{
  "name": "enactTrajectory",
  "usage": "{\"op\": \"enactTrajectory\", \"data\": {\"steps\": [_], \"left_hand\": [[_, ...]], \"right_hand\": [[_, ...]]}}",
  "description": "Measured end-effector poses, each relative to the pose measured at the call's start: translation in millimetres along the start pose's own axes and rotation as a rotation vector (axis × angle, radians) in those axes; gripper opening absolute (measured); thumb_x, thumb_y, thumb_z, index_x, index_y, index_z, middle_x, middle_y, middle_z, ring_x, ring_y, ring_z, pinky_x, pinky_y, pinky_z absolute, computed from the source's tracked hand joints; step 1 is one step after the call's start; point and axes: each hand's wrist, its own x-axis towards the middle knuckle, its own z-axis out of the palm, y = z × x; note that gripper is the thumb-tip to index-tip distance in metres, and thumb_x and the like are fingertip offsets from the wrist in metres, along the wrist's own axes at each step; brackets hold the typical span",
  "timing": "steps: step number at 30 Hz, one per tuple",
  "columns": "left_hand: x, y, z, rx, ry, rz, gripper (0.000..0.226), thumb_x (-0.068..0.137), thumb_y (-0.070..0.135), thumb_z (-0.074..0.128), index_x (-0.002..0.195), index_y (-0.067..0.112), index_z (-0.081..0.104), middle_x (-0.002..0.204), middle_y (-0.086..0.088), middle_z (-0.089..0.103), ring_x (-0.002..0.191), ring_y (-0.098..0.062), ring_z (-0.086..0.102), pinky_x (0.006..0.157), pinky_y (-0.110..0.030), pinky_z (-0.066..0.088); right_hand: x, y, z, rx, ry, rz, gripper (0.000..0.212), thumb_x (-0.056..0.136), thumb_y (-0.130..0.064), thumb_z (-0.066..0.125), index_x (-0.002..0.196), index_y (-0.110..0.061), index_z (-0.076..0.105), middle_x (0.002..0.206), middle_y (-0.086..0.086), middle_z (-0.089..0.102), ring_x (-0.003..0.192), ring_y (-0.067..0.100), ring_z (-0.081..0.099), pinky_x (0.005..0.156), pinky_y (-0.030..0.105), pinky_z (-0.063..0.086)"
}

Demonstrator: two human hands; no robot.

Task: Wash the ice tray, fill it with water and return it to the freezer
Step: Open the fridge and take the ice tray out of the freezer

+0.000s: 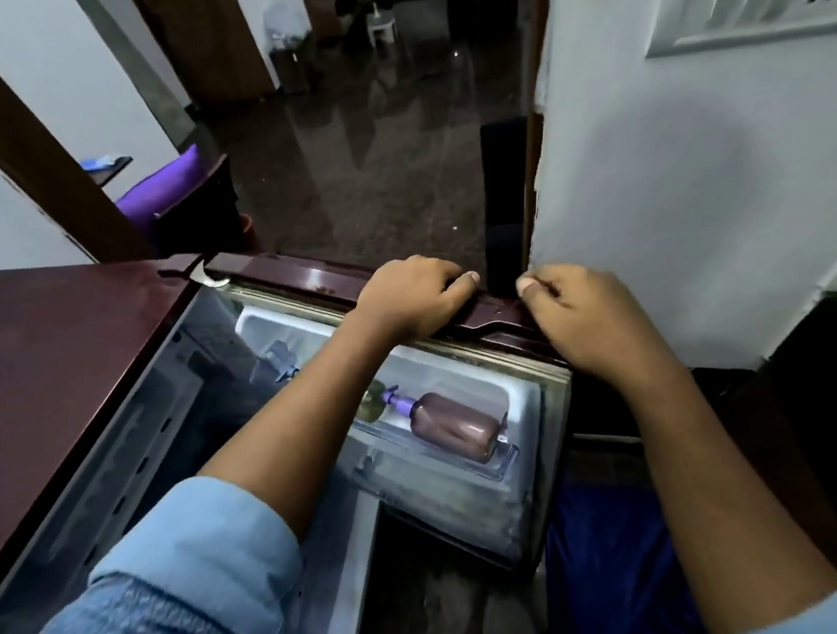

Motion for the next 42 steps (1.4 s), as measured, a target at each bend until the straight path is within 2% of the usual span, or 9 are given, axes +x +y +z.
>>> {"op": "enactTrajectory", "data": {"steps": [6,9,17,20,24,31,35,38,42], "left_hand": [[30,5,10,-0.005,0.143,-0.082,0.051,0.107,0.047,0.033,0.081,0.017,0.065,0.091,-0.008,0.075,0.089,-0.034,0.067,0.07,-0.038,0.036],[36,3,24,0.071,0.265,-0.109,0.056,0.105,0.051,0.029,0.076,0.018,0.063,0.086,-0.001,0.074,0.087,-0.028,0.068,0.075,-0.041,0.043],[38,-5,62,0.111,0.562,-0.108,0.039,0.111,0.041,0.038,0.122,0.024,0.071,0.124,0.003,0.071,0.113,-0.023,0.063,0.098,-0.043,0.042],[29,-7,79,0.12,0.538,-0.117,0.049,0.11,0.048,0.04,0.146,0.019,0.059,0.146,-0.006,0.059,0.135,-0.028,0.051,0.119,-0.049,0.031],[23,-9,85,0.13,0.452,-0.119,0.062,0.108,0.056,0.04,0.158,0.02,0.045,0.155,-0.009,0.049,0.147,-0.032,0.04,0.126,-0.052,0.021],[22,-4,79,0.123,0.373,-0.157,0.073,0.104,0.067,0.038,0.16,0.021,0.041,0.158,-0.01,0.045,0.151,-0.033,0.035,0.128,-0.054,0.016],[5,-4,72,0.126,0.319,-0.147,0.078,0.103,0.069,0.036,0.167,0.026,0.027,0.174,-0.011,0.022,0.161,-0.033,0.016,0.13,-0.056,0.009],[-28,-8,76,0.188,0.297,-0.151,0.079,0.102,0.07,0.038,0.168,0.03,0.021,0.177,-0.012,0.007,0.163,-0.034,0.001,0.127,-0.062,0.007],[-104,-44,99,0.226,0.261,-0.18,0.074,0.103,0.066,0.045,0.166,0.032,0.027,0.176,-0.012,0.01,0.163,-0.038,0.002,0.126,-0.067,0.007]], "right_hand": [[38,3,38,-0.619,0.085,-0.011,0.058,0.108,-0.051,0.025,0.098,-0.016,0.07,0.097,0.009,0.073,0.088,0.033,0.067,0.074,0.042,0.047],[55,13,37,-0.658,0.114,-0.038,0.056,0.107,-0.048,0.026,0.094,-0.016,0.07,0.089,0.008,0.074,0.08,0.033,0.067,0.071,0.041,0.049],[97,40,38,-0.612,0.297,-0.131,0.049,0.108,-0.037,0.036,0.08,-0.013,0.068,0.077,0.009,0.07,0.07,0.033,0.063,0.068,0.042,0.048],[98,51,45,-0.65,0.328,-0.189,0.049,0.111,-0.042,0.032,0.102,-0.011,0.069,0.097,0.01,0.071,0.085,0.033,0.064,0.08,0.044,0.045],[92,59,54,-0.709,0.308,-0.193,0.058,0.111,-0.053,0.029,0.132,-0.006,0.057,0.124,0.016,0.063,0.11,0.038,0.056,0.102,0.05,0.039],[94,62,56,-0.718,0.328,-0.22,0.062,0.111,-0.056,0.027,0.134,-0.004,0.053,0.126,0.018,0.061,0.112,0.039,0.055,0.101,0.052,0.04],[95,67,60,-0.67,0.347,-0.252,0.065,0.109,-0.057,0.026,0.138,-0.005,0.052,0.136,0.021,0.059,0.117,0.042,0.054,0.104,0.053,0.038],[93,67,62,-0.591,0.391,-0.257,0.067,0.108,-0.059,0.027,0.142,-0.006,0.052,0.148,0.023,0.051,0.129,0.044,0.049,0.116,0.061,0.027],[68,26,93,-0.393,0.45,-0.329,0.052,0.107,-0.047,0.045,0.146,-0.012,0.049,0.156,0.018,0.044,0.141,0.038,0.042,0.118,0.075,0.012]]}}
